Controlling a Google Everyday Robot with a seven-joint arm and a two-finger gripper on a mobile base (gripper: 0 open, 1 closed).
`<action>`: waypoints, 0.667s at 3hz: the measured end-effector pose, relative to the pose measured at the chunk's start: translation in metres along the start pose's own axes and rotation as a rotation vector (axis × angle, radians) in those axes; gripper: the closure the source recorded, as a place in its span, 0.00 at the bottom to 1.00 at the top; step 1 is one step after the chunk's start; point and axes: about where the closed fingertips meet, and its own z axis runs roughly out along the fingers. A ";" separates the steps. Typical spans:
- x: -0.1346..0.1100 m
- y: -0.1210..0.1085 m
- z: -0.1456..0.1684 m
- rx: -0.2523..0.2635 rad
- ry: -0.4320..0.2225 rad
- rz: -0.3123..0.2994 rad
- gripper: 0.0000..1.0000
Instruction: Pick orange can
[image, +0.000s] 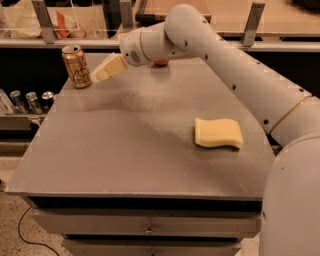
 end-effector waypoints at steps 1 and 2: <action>-0.012 0.011 0.036 -0.016 -0.041 -0.001 0.00; -0.015 0.019 0.064 -0.031 -0.063 0.016 0.00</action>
Offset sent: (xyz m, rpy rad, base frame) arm 0.0097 0.0953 -0.0201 0.0962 0.0170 0.0359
